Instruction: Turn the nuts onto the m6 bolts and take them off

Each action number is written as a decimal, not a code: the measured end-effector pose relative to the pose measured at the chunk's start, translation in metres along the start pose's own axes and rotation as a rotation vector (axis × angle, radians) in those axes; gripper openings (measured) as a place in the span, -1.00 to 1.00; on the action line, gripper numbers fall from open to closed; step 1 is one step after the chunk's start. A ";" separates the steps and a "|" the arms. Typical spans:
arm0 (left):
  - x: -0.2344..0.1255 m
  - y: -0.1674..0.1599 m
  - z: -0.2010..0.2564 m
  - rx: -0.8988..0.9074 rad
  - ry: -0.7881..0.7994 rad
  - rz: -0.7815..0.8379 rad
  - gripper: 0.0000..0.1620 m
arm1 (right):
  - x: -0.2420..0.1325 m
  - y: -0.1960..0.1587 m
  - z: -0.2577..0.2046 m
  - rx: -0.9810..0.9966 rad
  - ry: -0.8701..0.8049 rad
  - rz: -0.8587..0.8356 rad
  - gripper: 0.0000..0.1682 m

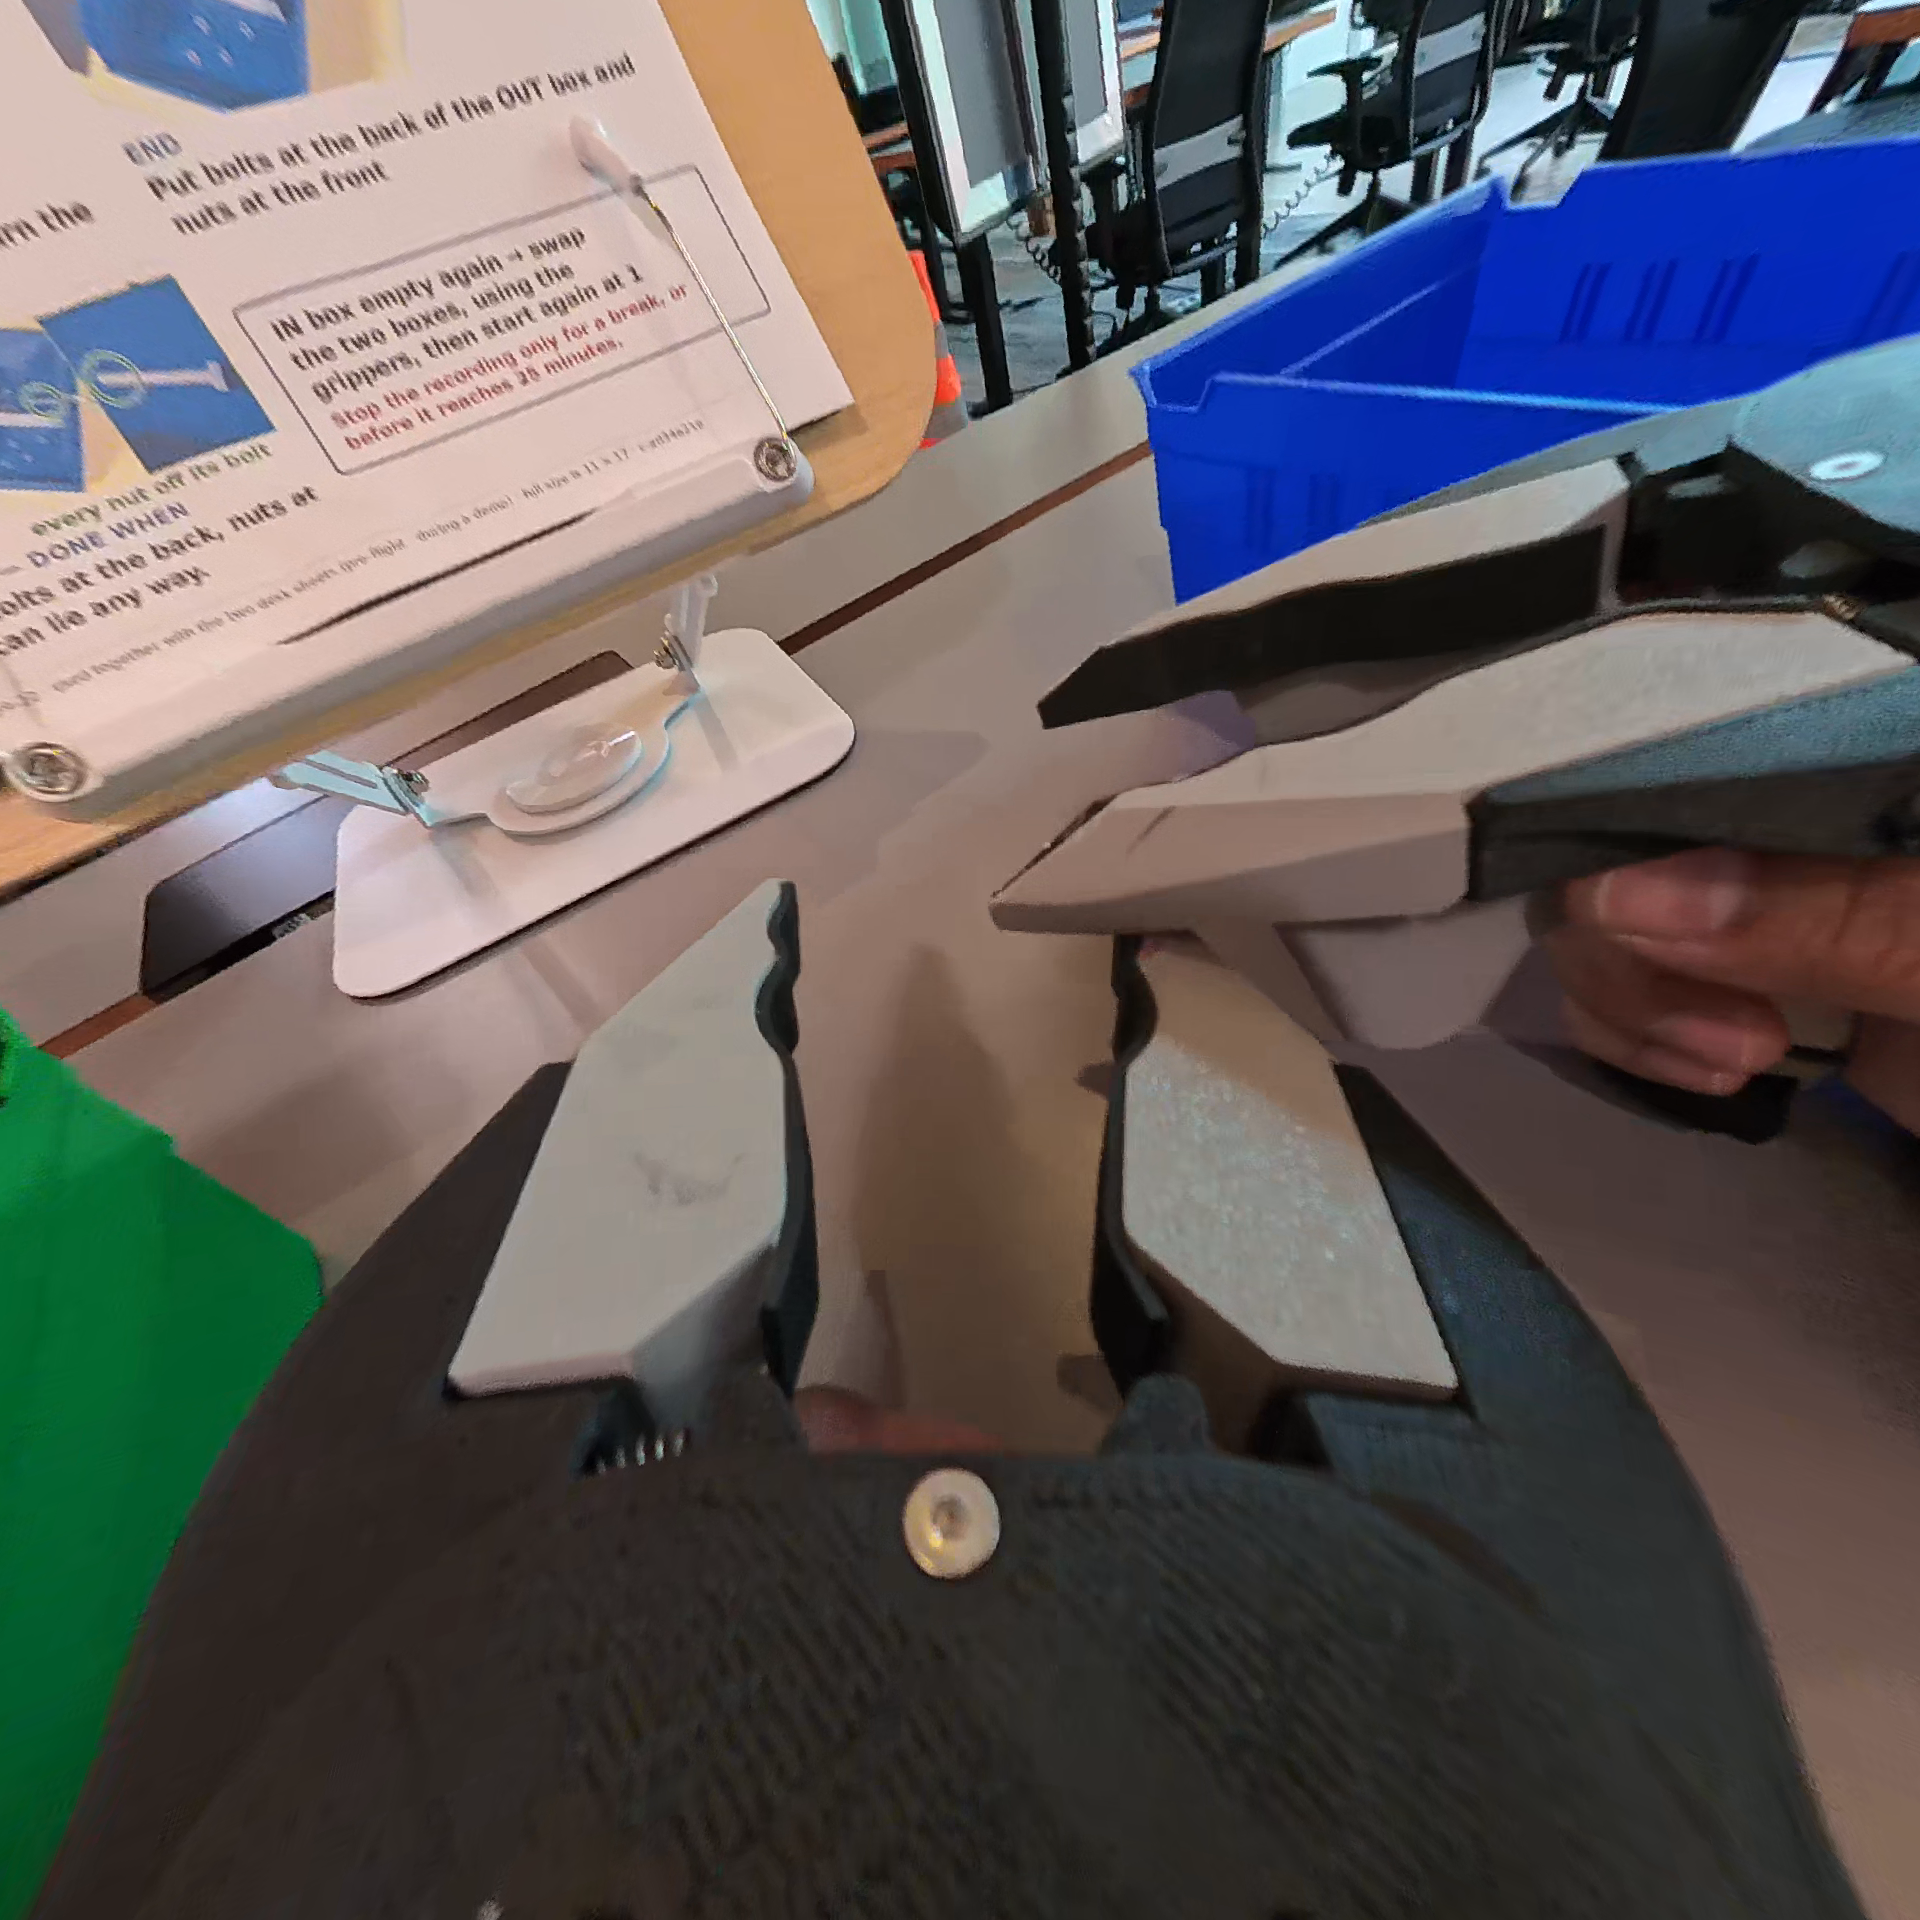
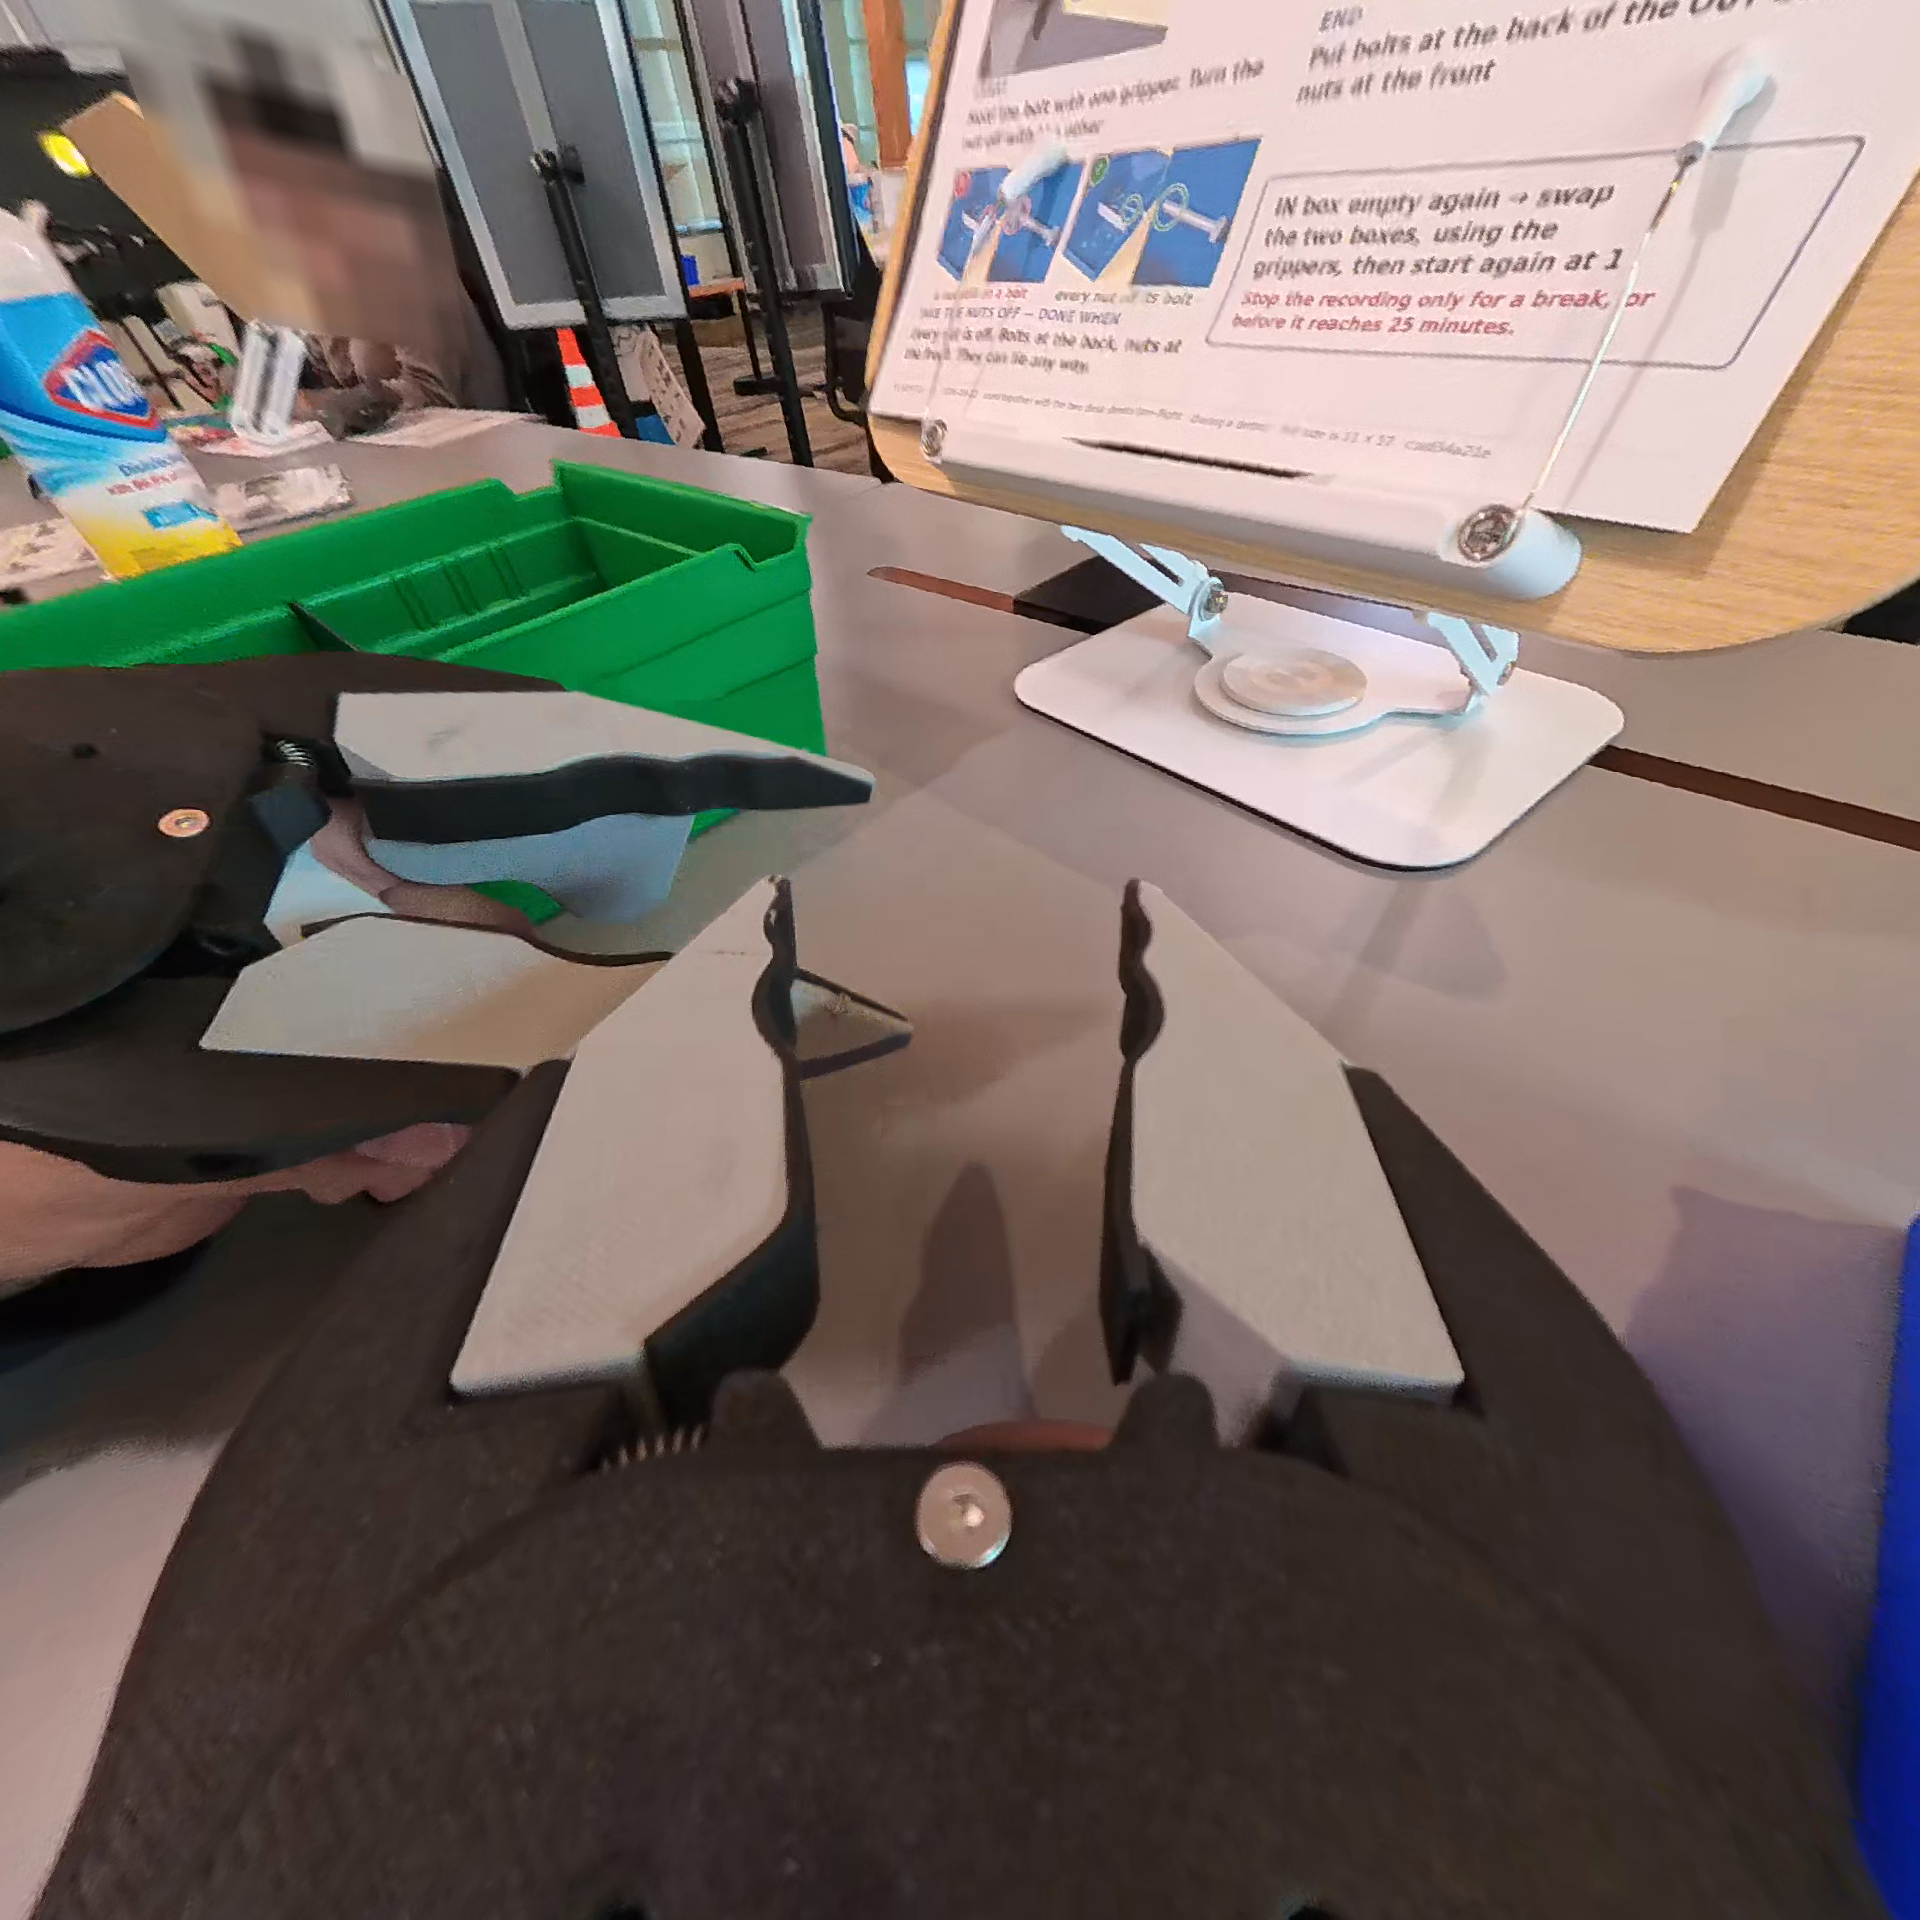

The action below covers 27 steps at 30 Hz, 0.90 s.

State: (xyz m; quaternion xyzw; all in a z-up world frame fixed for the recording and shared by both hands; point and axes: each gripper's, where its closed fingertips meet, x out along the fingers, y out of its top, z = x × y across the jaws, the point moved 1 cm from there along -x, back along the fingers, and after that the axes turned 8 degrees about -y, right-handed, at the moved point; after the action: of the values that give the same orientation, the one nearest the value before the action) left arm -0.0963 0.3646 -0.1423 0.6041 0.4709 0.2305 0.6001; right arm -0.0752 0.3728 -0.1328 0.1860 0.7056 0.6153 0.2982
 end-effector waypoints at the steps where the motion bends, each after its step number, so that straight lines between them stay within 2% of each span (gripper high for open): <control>1: -0.003 0.004 0.000 0.004 0.003 0.012 -0.27 | -0.002 0.004 -0.002 0.011 0.012 0.019 -0.28; 9: -0.017 0.022 -0.010 0.006 0.066 0.086 -0.28 | -0.013 0.019 0.012 0.001 -0.063 0.099 -0.31; 20: -0.024 0.033 0.000 0.021 0.051 0.141 -0.33 | -0.001 -0.001 0.020 0.050 -0.068 -0.003 -0.35; 23: -0.026 0.035 0.000 0.018 0.053 0.150 -0.34 | 0.001 -0.003 0.018 0.065 -0.061 -0.012 -0.54; 25: -0.027 0.036 0.000 0.015 0.054 0.162 -0.43 | 0.001 -0.005 0.016 0.063 -0.048 -0.020 -0.69; 27: -0.028 0.037 0.000 0.015 0.053 0.172 -0.51 | 0.003 -0.007 0.015 0.054 -0.042 -0.030 -0.75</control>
State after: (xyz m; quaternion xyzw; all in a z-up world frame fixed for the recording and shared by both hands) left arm -0.0983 0.3468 -0.0990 0.6404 0.4348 0.2937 0.5609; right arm -0.0669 0.3846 -0.1413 0.1963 0.7181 0.5877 0.3168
